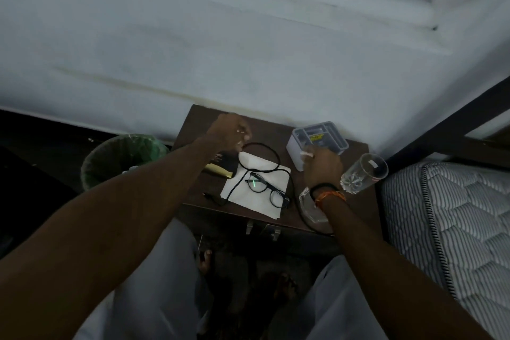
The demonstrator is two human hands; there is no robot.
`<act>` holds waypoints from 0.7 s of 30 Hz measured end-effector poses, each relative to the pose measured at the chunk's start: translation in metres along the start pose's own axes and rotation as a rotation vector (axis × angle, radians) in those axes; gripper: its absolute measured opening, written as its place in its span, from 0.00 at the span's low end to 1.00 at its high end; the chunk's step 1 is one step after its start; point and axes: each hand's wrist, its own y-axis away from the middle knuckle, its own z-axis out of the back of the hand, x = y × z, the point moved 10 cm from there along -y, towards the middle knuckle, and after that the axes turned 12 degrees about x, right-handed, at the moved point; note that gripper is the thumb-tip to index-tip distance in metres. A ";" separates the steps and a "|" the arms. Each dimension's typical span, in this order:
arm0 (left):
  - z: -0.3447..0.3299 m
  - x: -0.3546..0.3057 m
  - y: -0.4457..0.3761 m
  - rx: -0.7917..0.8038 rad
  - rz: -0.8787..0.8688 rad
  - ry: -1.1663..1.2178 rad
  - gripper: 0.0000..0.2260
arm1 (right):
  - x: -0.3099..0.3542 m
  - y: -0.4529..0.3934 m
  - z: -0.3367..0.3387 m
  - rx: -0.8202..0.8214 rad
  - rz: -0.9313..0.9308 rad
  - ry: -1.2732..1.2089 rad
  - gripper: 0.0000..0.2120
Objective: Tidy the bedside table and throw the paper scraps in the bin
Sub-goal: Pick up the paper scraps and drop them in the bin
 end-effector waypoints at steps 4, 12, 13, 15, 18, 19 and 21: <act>0.032 0.017 0.031 -0.053 0.025 -0.039 0.03 | 0.072 -0.004 0.006 0.001 0.166 -0.215 0.09; 0.118 0.106 0.103 -0.294 0.192 0.073 0.02 | 0.259 -0.006 -0.050 0.155 0.397 -0.360 0.03; 0.126 0.120 0.114 -0.314 0.214 0.099 0.03 | 0.283 -0.004 -0.061 0.162 0.427 -0.352 0.03; 0.141 0.177 0.142 -0.369 0.334 0.129 0.05 | 0.343 0.002 -0.104 0.234 0.496 -0.308 0.03; 0.148 0.263 0.180 -0.474 0.488 0.208 0.06 | 0.413 0.012 -0.173 0.350 0.575 -0.226 0.05; 0.144 0.267 0.184 -0.480 0.491 0.236 0.06 | 0.416 0.013 -0.179 0.357 0.578 -0.205 0.06; 0.134 0.269 0.185 -0.480 0.512 0.272 0.06 | 0.415 0.011 -0.188 0.389 0.564 -0.159 0.07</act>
